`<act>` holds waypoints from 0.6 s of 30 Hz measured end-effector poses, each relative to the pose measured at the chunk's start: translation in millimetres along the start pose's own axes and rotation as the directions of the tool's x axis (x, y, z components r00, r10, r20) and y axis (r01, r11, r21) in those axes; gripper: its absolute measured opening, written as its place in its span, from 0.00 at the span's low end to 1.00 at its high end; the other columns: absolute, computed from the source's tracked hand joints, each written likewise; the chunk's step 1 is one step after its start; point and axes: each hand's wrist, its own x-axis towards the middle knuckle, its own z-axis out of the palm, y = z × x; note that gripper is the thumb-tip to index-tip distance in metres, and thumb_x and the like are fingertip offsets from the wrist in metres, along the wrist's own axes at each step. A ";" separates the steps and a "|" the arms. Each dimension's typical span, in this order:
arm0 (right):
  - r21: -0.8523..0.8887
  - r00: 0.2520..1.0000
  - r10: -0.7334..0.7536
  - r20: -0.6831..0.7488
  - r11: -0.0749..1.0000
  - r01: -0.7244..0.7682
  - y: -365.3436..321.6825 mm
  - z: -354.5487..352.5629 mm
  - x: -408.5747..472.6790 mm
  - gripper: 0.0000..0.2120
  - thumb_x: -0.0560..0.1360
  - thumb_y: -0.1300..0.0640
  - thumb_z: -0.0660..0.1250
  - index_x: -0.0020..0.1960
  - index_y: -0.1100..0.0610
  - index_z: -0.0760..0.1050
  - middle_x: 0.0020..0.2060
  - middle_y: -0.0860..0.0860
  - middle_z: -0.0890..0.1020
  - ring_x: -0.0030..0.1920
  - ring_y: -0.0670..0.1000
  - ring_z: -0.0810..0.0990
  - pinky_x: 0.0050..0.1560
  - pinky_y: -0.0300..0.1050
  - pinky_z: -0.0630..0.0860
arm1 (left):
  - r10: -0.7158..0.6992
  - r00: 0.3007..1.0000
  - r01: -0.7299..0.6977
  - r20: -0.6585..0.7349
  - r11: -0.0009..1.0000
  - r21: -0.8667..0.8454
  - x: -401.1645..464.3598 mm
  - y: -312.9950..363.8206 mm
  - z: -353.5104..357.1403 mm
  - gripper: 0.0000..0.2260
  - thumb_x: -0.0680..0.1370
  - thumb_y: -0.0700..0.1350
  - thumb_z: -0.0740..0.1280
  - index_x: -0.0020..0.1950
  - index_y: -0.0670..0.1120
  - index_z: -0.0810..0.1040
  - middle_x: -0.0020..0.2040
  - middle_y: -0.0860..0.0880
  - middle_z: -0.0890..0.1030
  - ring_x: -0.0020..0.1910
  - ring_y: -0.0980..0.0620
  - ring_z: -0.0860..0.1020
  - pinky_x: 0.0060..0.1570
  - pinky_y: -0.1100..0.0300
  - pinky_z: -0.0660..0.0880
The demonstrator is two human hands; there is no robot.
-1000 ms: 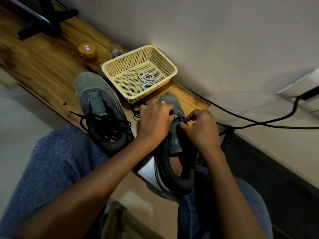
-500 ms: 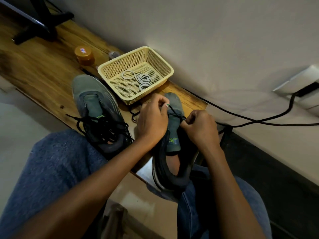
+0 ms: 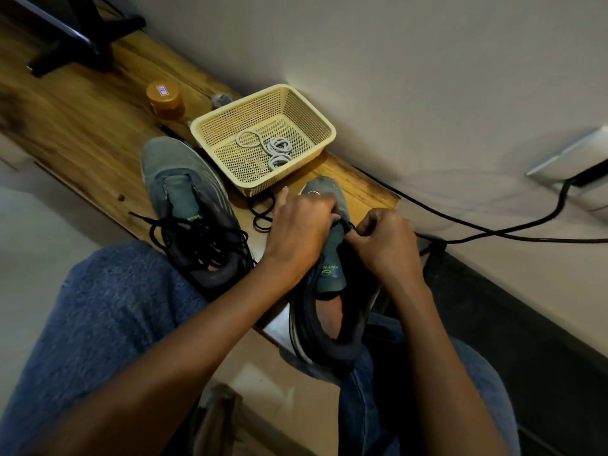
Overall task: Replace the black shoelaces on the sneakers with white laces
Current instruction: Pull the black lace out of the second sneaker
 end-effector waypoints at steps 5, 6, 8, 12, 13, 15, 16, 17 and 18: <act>0.021 0.993 0.082 -0.090 0.997 -0.080 4.2 -3.0 4.1 0.07 0.70 0.58 0.69 0.35 0.57 0.73 0.34 0.53 0.78 0.40 0.57 0.78 0.38 0.47 0.72 | -0.263 0.939 0.146 -0.222 0.888 -0.436 7.7 -5.0 -14.7 0.03 0.80 0.42 0.64 0.51 0.44 0.76 0.45 0.50 0.81 0.41 0.54 0.77 0.42 0.69 0.72; 0.018 0.992 0.082 -0.095 0.997 -0.080 5.7 -3.1 4.6 0.07 0.70 0.59 0.69 0.36 0.58 0.73 0.34 0.54 0.78 0.40 0.57 0.78 0.38 0.46 0.72 | -0.348 0.905 0.177 -0.244 0.831 -0.528 11.4 -7.7 -19.0 0.02 0.79 0.41 0.64 0.51 0.44 0.76 0.46 0.51 0.80 0.39 0.58 0.76 0.38 0.73 0.70; 0.002 0.995 0.063 -0.082 0.998 -0.063 7.6 -2.6 4.7 0.07 0.70 0.59 0.69 0.37 0.60 0.73 0.34 0.55 0.77 0.39 0.57 0.77 0.37 0.45 0.70 | -0.424 0.881 0.241 -0.210 0.783 -0.573 15.7 -13.4 -20.3 0.03 0.79 0.39 0.65 0.51 0.44 0.75 0.47 0.52 0.79 0.41 0.60 0.76 0.38 0.76 0.69; -0.012 0.999 0.011 -0.039 1.000 -0.011 7.0 -2.1 4.0 0.08 0.71 0.60 0.69 0.36 0.60 0.72 0.33 0.54 0.76 0.39 0.58 0.77 0.36 0.47 0.71 | -0.224 0.974 0.202 -0.015 0.904 -0.378 11.9 -12.4 -9.8 0.15 0.77 0.43 0.66 0.63 0.50 0.71 0.57 0.51 0.78 0.60 0.50 0.74 0.62 0.55 0.71; -0.015 1.000 0.000 -0.028 1.000 -0.001 6.8 -2.3 4.4 0.08 0.71 0.60 0.69 0.36 0.59 0.72 0.33 0.54 0.76 0.38 0.57 0.77 0.36 0.46 0.71 | -0.164 0.986 0.162 0.018 0.944 -0.286 10.0 -9.8 -7.7 0.18 0.76 0.46 0.67 0.66 0.51 0.71 0.60 0.51 0.77 0.64 0.49 0.71 0.67 0.48 0.66; -0.016 1.000 -0.024 -0.004 1.000 0.024 5.6 -2.3 4.5 0.10 0.71 0.59 0.69 0.34 0.57 0.71 0.31 0.53 0.75 0.38 0.56 0.76 0.35 0.46 0.70 | -0.064 0.995 0.070 0.077 0.994 -0.084 7.0 -5.0 -4.8 0.19 0.75 0.50 0.68 0.66 0.54 0.73 0.65 0.53 0.76 0.70 0.50 0.65 0.73 0.44 0.51; -0.013 0.999 -0.038 0.007 0.999 0.038 4.9 -1.7 4.1 0.10 0.70 0.59 0.69 0.33 0.57 0.70 0.31 0.52 0.75 0.37 0.56 0.76 0.35 0.46 0.70 | -0.031 0.994 0.033 0.106 0.999 -0.014 5.6 -3.2 -3.6 0.18 0.75 0.51 0.68 0.65 0.55 0.75 0.65 0.54 0.76 0.70 0.52 0.65 0.74 0.45 0.46; -0.010 0.999 -0.052 0.015 0.999 0.053 4.1 -0.8 3.6 0.11 0.70 0.60 0.69 0.32 0.56 0.70 0.31 0.52 0.75 0.38 0.56 0.76 0.36 0.47 0.71 | -0.017 0.992 0.014 0.121 1.000 0.020 4.4 -2.2 -1.7 0.16 0.75 0.53 0.68 0.62 0.55 0.77 0.63 0.54 0.78 0.69 0.53 0.67 0.74 0.48 0.44; -0.010 0.998 -0.064 0.023 0.998 0.065 3.4 0.3 2.9 0.10 0.70 0.60 0.69 0.32 0.56 0.70 0.31 0.52 0.75 0.38 0.57 0.77 0.36 0.48 0.71 | -0.018 0.992 0.015 0.122 1.000 0.025 3.3 -2.1 0.2 0.14 0.75 0.53 0.68 0.60 0.55 0.79 0.59 0.54 0.80 0.65 0.53 0.71 0.75 0.50 0.44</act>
